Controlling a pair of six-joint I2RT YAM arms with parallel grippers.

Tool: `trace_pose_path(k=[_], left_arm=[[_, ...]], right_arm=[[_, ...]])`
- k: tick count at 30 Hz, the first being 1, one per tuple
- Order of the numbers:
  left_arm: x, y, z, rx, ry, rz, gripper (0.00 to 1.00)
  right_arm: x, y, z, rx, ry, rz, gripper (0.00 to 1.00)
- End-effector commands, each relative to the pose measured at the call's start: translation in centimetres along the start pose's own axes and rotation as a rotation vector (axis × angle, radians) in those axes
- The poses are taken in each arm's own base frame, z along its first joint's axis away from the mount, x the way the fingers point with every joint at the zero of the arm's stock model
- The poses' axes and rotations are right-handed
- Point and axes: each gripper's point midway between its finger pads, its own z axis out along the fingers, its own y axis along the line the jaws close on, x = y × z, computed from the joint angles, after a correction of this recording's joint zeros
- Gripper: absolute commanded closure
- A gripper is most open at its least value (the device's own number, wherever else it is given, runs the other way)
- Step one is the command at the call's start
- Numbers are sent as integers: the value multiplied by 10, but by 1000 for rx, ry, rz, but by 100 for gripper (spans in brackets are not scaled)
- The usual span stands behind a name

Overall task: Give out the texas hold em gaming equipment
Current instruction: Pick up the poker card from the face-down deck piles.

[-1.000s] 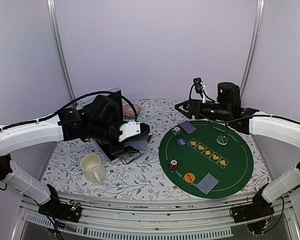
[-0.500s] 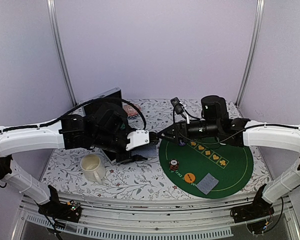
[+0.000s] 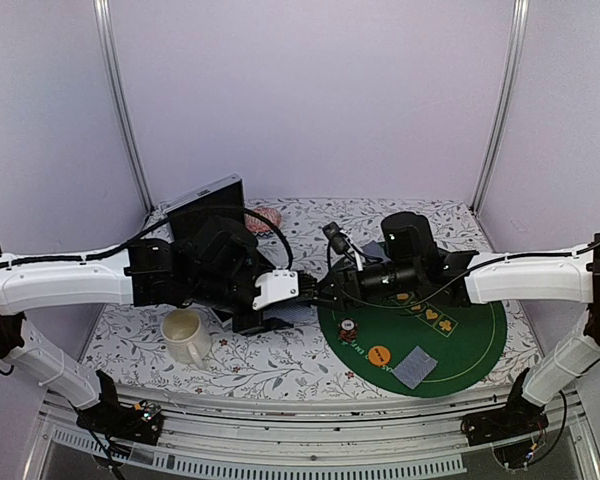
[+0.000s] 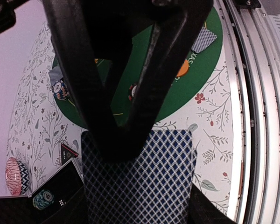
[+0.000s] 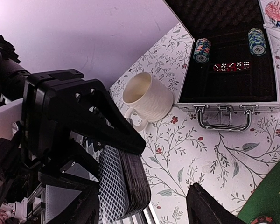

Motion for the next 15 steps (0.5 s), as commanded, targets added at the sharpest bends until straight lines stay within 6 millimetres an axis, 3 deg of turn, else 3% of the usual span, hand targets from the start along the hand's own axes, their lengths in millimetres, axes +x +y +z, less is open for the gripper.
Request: trace_pose_path(k=[1,9,15], left_arm=[[-9,1,-8,-28,-45,7,40],[-10,3,-10,-38,-53,7,40],[-8,6,-11,-57,-46,12,40]], right_arm=[[-9,7,12,-31,-17,-13,34],[-1,0,22,-16,5,17,35],[-4,-6,10,60,-21,11,39]])
